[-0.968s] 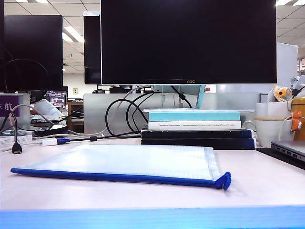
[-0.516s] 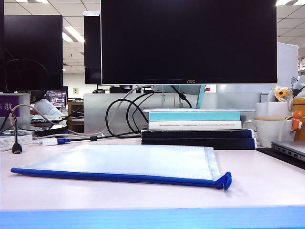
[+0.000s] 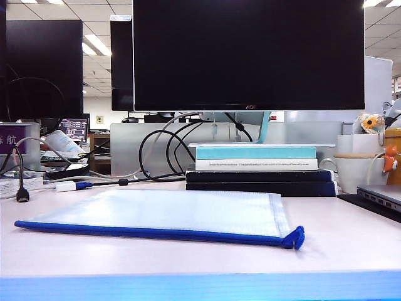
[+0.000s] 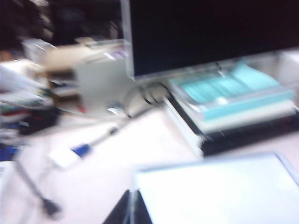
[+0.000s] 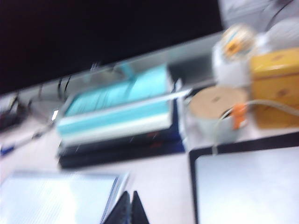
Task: Pick up the transparent plastic file bag with a blue zipper and open its zipper.
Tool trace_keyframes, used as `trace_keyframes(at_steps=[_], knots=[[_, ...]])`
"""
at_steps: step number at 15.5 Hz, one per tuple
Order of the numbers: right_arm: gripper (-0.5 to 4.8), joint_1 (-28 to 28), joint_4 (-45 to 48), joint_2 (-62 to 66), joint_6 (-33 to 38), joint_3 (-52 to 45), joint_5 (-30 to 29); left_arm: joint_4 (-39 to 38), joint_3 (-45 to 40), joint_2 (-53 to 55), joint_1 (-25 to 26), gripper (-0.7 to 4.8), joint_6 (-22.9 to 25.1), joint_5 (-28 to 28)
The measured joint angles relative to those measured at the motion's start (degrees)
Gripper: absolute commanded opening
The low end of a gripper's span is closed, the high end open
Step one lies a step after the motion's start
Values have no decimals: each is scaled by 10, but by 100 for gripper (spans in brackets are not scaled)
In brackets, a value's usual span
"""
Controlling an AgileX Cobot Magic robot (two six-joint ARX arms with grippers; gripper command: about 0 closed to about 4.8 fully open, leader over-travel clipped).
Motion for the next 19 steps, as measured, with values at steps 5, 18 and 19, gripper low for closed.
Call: trace_keyframes(at_steps=[5,18,19], knots=[[-7,0,-30,215,-14,130,-150,-22,32,43,0,17,-8,52],[167,20,-95,742,-21,285,-375,28,46,232,-193,102,-13,-33],[167,58,-111,742,-32,286,-352,68,47,231,-193,102,-12,-18]])
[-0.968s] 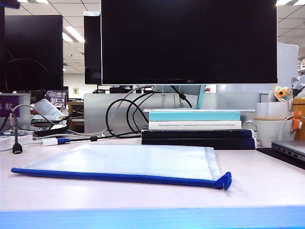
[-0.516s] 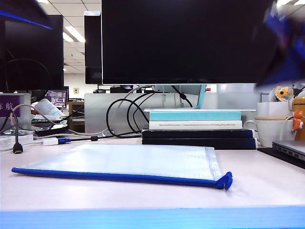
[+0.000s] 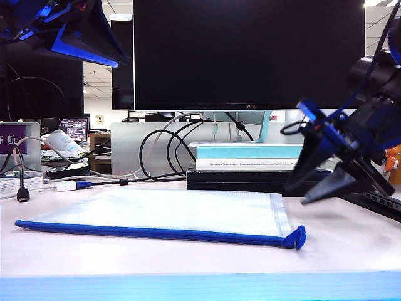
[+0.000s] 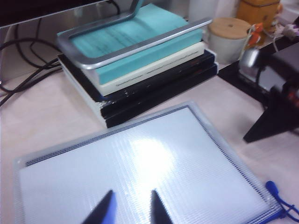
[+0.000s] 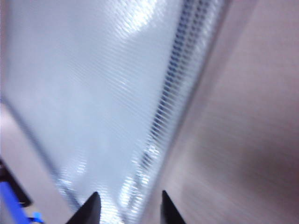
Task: Pick up the transparent plastic file bag with a blue zipper and open its zipper.
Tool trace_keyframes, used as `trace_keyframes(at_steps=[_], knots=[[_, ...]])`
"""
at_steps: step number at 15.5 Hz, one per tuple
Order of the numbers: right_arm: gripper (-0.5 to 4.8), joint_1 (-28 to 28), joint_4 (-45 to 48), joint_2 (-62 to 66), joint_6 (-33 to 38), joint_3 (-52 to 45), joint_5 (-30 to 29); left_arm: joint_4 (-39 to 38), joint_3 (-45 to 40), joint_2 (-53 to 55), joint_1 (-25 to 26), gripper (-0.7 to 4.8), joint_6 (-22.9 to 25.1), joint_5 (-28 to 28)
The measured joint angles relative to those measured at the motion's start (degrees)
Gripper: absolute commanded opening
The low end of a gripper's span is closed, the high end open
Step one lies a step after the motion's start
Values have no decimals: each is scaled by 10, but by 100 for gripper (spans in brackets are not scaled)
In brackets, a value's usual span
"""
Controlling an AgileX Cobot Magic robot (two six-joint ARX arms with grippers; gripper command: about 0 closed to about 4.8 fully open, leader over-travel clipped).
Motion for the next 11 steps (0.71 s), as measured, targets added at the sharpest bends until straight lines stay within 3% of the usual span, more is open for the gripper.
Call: trace_keyframes(at_steps=[2,6,11], knots=[[167,2,-33,0,-19,0,39,0,0,0,0,102,0,0],[167,12,-38,14,-21,1,44,0,0,0,0,102,0,0],[165,36,-9,59,-20,9,-6,0,0,0,0,102,0,5]])
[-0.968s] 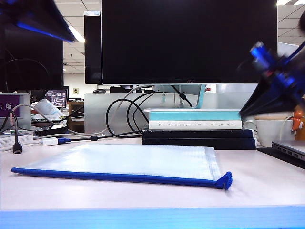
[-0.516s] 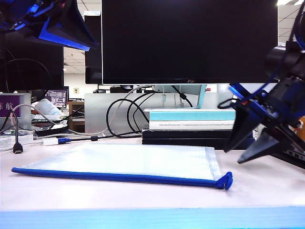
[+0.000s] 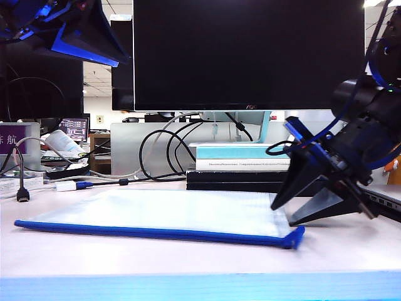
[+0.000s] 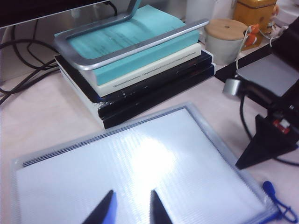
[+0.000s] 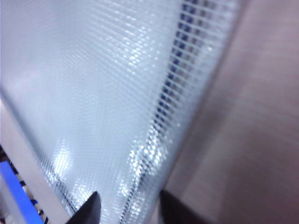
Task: Pick up the transparent plastic file bag with a blue zipper and open its zipper.
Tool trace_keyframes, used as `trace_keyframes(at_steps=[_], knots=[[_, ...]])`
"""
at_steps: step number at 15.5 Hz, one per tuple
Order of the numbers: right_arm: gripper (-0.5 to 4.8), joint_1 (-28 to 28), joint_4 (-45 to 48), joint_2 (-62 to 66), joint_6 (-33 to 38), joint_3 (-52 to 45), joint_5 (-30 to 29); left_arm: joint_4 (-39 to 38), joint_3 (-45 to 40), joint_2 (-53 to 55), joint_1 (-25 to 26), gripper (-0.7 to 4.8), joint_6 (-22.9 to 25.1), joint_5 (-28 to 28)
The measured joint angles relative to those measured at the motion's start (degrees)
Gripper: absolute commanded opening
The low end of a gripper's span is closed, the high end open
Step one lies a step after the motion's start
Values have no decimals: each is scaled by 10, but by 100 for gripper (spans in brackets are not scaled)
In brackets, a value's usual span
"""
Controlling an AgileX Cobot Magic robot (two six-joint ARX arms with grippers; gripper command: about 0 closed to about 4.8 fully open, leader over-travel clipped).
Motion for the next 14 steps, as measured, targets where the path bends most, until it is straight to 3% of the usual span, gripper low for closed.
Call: trace_keyframes(at_steps=[1,5,7,10,13,14], knots=[[-13,14,12,2,1,-1,-2,0,0,0,0,102,0,0],[-1,38,70,9,20,-7,26,0,0,0,0,109,0,0],[-2,36,120,12,77,-8,-6,0,0,0,0,470,6,0],[-2,38,139,-5,126,34,-68,0,0,0,0,479,37,12],[-2,37,147,-36,151,85,-101,-3,0,-1,-5,479,31,21],[-2,37,147,-48,158,104,-104,-6,0,-6,-17,479,6,38]])
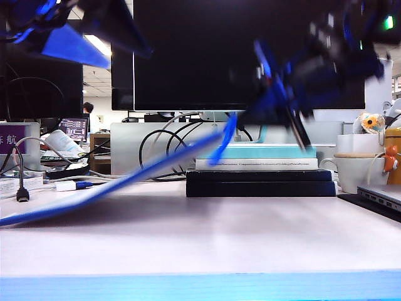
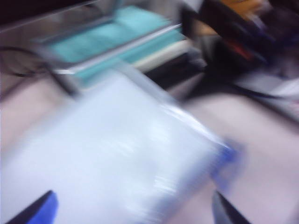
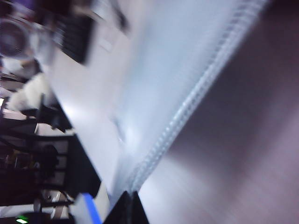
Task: Pick up the transparent plastic file bag with a blue zipper and open its zipper.
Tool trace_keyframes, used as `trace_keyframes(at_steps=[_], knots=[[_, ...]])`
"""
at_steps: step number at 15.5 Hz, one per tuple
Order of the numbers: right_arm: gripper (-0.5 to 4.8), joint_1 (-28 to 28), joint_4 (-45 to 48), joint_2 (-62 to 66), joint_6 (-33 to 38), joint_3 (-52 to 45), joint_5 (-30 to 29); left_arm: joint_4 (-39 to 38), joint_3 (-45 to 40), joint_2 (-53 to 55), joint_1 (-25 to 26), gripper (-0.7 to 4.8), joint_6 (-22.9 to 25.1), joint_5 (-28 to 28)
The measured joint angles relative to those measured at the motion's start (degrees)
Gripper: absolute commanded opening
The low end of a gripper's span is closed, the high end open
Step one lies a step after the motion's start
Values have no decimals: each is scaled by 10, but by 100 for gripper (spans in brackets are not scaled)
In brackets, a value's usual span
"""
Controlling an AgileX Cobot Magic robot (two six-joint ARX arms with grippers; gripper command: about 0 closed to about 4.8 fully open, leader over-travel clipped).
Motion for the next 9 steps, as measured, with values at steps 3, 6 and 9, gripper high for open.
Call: trace_keyframes(at_steps=[3,6,9], knots=[[-2,0,0,-23,19,50,-17,-2,0,-36,-40,479,-126,54],[-2,6,3,-25,27,89,-29,38,1,-65,-161,479,-287,18],[-2,31,-2,-25,43,91,-38,120,0,43,-300,479,-289,-289]])
